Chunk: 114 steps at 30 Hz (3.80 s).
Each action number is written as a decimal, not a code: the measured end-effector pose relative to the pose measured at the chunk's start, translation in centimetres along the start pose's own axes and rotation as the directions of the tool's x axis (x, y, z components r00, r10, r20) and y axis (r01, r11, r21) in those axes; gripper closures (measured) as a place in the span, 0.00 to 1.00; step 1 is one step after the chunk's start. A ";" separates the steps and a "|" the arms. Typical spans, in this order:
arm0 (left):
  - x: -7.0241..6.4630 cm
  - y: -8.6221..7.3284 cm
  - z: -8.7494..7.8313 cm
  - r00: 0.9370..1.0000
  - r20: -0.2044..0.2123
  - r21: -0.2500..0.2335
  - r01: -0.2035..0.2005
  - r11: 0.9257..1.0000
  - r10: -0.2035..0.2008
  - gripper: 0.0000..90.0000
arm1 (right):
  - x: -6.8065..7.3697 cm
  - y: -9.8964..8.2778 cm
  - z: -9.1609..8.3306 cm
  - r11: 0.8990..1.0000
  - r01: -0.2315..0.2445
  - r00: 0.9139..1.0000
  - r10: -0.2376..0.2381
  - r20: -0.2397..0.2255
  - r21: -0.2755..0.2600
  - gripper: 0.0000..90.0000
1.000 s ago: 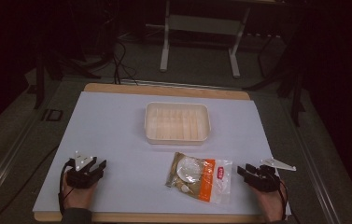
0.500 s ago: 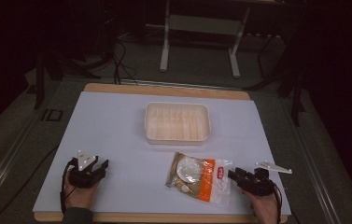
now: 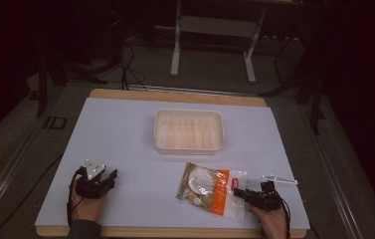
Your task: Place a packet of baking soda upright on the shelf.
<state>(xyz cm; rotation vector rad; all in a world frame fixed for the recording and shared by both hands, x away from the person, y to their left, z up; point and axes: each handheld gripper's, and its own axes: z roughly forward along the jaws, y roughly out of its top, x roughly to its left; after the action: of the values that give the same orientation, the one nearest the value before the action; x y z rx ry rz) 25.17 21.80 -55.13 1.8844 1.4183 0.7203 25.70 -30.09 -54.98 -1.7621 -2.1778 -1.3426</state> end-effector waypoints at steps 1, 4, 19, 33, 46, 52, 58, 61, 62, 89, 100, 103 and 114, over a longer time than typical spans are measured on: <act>0.0 0.0 0.0 1.000 0.001 0.002 -0.002 1.000 0.002 0.59 | -0.1 0.0 0.0 1.000 -0.019 1.000 0.020 -0.013 0.015 0.86; 0.0 0.0 0.1 1.000 0.000 0.008 -0.006 1.000 0.006 0.59 | -0.4 0.0 0.0 0.996 -0.084 0.995 0.086 -0.045 0.028 0.92; 0.0 0.1 0.2 1.000 0.000 0.007 -0.003 1.000 0.003 0.59 | 0.8 0.8 -1.3 0.997 -0.073 0.991 0.074 -0.107 0.013 1.00; -0.1 0.1 0.3 1.000 -0.006 0.016 -0.007 1.000 0.007 0.58 | 2.0 2.8 -2.1 0.998 -0.063 0.975 0.061 -0.212 -0.004 1.00; 0.0 0.1 0.3 1.000 -0.006 0.015 -0.002 1.000 0.002 0.58 | 5.4 6.3 -2.2 1.000 0.006 0.957 -0.010 -0.291 -0.016 1.00; 0.0 0.1 0.3 1.000 -0.011 0.007 0.009 1.000 -0.009 0.57 | 7.2 7.7 -2.0 0.999 0.038 0.947 -0.044 -0.319 -0.024 1.00; 0.0 0.1 0.2 1.000 -0.015 0.007 0.013 1.000 -0.013 0.57 | 8.8 9.2 -1.1 0.998 0.057 0.937 -0.067 -0.342 -0.039 1.00; 0.1 0.1 0.2 1.000 -0.015 0.001 0.018 1.000 -0.018 0.56 | 9.7 10.0 -0.5 0.998 0.060 0.930 -0.069 -0.362 -0.037 1.00; 0.1 0.1 0.2 1.000 -0.015 0.001 0.019 1.000 -0.019 0.56 | 10.0 10.2 -0.3 0.997 0.065 0.928 -0.074 -0.366 -0.037 1.00; 0.1 0.2 0.2 1.000 -0.018 -0.006 0.018 1.000 -0.018 0.55 | 15.0 12.0 1.6 0.991 0.127 0.905 -0.129 -0.406 -0.034 1.00; 0.1 0.2 0.2 1.000 -0.017 -0.005 0.019 1.000 -0.019 0.55 | 15.8 13.1 1.8 0.995 0.089 0.896 -0.103 -0.433 -0.052 1.00; 0.1 0.2 0.2 1.000 -0.019 -0.006 0.019 1.000 -0.019 0.55 | 15.9 13.4 1.7 0.995 0.084 0.896 -0.102 -0.432 -0.059 1.00; 0.1 0.1 0.1 1.000 -0.018 -0.016 0.014 1.000 -0.014 0.55 | 16.8 14.2 2.4 0.995 0.086 0.893 -0.102 -0.438 -0.056 1.00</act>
<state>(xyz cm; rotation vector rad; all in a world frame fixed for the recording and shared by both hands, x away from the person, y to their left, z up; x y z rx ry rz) 25.37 21.81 -55.10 1.8582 1.4318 0.7417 32.30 -15.73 -39.51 -1.2123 -2.0107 -1.6183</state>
